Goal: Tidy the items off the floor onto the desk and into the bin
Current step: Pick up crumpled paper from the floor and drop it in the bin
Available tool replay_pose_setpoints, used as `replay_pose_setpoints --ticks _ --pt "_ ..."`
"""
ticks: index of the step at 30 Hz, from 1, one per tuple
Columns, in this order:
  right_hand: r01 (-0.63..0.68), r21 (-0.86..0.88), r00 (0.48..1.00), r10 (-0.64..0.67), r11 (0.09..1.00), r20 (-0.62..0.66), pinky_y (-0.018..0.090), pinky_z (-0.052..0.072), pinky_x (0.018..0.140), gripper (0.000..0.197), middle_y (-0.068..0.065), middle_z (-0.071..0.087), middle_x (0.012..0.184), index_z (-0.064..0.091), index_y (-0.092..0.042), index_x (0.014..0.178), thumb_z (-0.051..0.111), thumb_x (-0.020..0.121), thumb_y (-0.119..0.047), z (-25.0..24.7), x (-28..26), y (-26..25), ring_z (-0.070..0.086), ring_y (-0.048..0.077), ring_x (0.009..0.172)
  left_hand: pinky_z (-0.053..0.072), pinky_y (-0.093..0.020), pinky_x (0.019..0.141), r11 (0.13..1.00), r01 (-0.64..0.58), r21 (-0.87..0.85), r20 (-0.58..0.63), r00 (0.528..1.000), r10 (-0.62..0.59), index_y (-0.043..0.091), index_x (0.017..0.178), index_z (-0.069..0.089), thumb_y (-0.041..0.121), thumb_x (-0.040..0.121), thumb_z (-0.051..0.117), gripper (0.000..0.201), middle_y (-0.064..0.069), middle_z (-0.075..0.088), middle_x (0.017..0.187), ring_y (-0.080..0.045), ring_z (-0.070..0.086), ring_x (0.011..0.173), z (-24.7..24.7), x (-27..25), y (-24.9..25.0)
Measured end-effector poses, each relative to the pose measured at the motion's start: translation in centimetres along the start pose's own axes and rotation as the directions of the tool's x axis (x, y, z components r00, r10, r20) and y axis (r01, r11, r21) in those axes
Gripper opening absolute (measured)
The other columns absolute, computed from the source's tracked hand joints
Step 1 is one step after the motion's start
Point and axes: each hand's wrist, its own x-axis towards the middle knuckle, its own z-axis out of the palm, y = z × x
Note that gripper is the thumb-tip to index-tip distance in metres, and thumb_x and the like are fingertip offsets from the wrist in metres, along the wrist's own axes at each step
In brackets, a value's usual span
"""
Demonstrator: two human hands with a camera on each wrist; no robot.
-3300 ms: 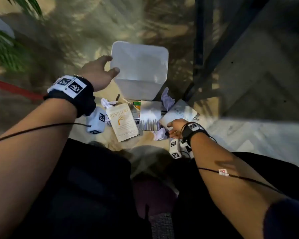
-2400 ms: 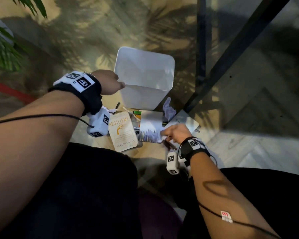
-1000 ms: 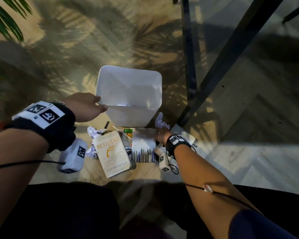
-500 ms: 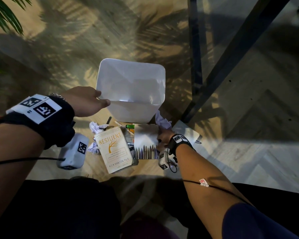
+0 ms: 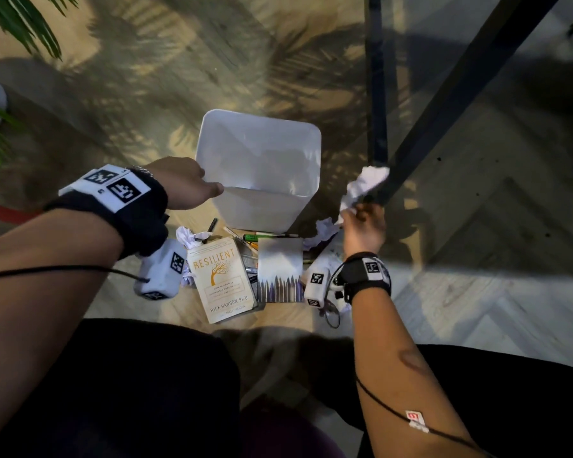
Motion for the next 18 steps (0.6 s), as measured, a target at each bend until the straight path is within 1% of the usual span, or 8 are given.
replay_pose_setpoints --ticks 2,4,6,9,12,14,16,18 --pt "0.186 0.089 0.983 -0.185 0.978 -0.019 0.036 0.057 0.08 0.022 -0.004 0.068 0.095 0.061 -0.026 0.103 0.07 0.084 -0.02 -0.9 -1.0 -4.5 0.067 0.017 0.085 0.04 -0.037 0.101 1.0 -0.007 0.001 0.002 1.0 0.007 0.009 0.141 0.055 0.058 0.101 0.043 0.065 -0.013 0.055 0.142 -0.032 0.051 0.129 0.0 0.0 -0.2" --pt "0.37 0.144 0.929 -0.365 0.918 -0.063 0.027 0.051 0.071 0.024 -0.004 0.063 0.088 0.062 -0.023 0.103 0.068 0.081 -0.016 -1.3 -2.0 -9.2 0.061 0.011 0.075 0.042 -0.038 0.1 1.0 -0.019 0.005 0.003 1.0 0.019 0.007 0.139 0.055 0.058 0.101 0.042 0.066 -0.013 0.057 0.14 -0.032 0.053 0.126 0.0 0.1 -0.3" --pt "0.461 0.172 0.886 -0.463 0.87 -0.033 0.019 0.049 0.067 0.025 -0.007 0.062 0.084 0.067 -0.02 0.103 0.068 0.08 -0.012 -0.7 -3.2 -13.0 0.059 0.001 0.069 0.045 -0.039 0.099 0.999 -0.033 0.004 -0.003 0.999 0.033 0.006 0.138 0.056 0.058 0.101 0.041 0.066 -0.014 0.059 0.137 -0.032 0.056 0.123 0.0 0.2 -0.5" --pt "0.452 0.049 0.86 -0.45 0.89 0.241 0.012 0.045 0.061 0.032 -0.008 0.066 0.091 0.068 -0.013 0.117 0.067 0.085 -0.009 1.7 -4.9 -15.7 0.059 -0.006 0.068 0.046 -0.039 0.099 0.999 -0.043 -0.007 -0.006 0.999 0.043 0.006 0.137 0.057 0.057 0.101 0.041 0.065 -0.012 0.06 0.135 -0.032 0.057 0.121 0.0 0.3 -0.7" --pt "0.448 -0.161 0.809 -0.322 0.879 0.491 0.014 0.042 0.061 0.045 -0.001 0.059 0.113 0.058 -0.017 0.135 0.069 0.092 -0.02 4.0 -5.6 -14.3 0.062 0.009 0.09 0.045 -0.039 0.1 0.999 -0.037 -0.015 -0.01 0.999 0.037 0.007 0.14 0.055 0.055 0.101 0.042 0.063 -0.012 0.059 0.138 -0.031 0.055 0.124 0.0 0.3 -0.9" --pt "0.402 -0.207 0.854 -0.284 0.892 0.435 0.012 0.04 0.062 0.041 -0.002 0.055 0.116 0.056 -0.022 0.136 0.066 0.096 -0.026 4.0 -5.4 -12.7 0.058 0.01 0.094 0.045 -0.038 0.1 0.999 -0.043 -0.014 -0.016 0.999 0.043 0.008 0.14 0.055 0.054 0.101 0.043 0.062 -0.012 0.059 0.138 -0.031 0.055 0.124 0.1 0.4 -1.0" --pt "0.284 -0.153 0.937 -0.241 0.947 0.251 0.009 0.047 0.071 0.027 -0.008 0.059 0.111 0.063 -0.023 0.125 0.062 0.099 -0.025 2.9 -4.5 -10.4 0.059 0.004 0.09 0.046 -0.038 0.099 0.998 -0.054 -0.01 -0.021 0.998 0.054 0.008 0.139 0.056 0.054 0.101 0.043 0.061 -0.011 0.06 0.136 -0.031 0.056 0.122 0.2 0.6 -1.1" --pt "0.15 -0.097 0.986 -0.142 0.984 0.084 0.027 0.052 0.087 0.016 -0.005 0.065 0.11 0.065 -0.022 0.112 0.06 0.099 -0.028 1.7 -3.4 -7.5 0.065 0.014 0.098 0.047 -0.038 0.098 0.998 -0.061 -0.009 -0.028 0.998 0.061 0.008 0.137 0.057 0.054 0.101 0.042 0.061 -0.011 0.061 0.135 -0.031 0.058 0.12 0.3 0.8 -1.1"
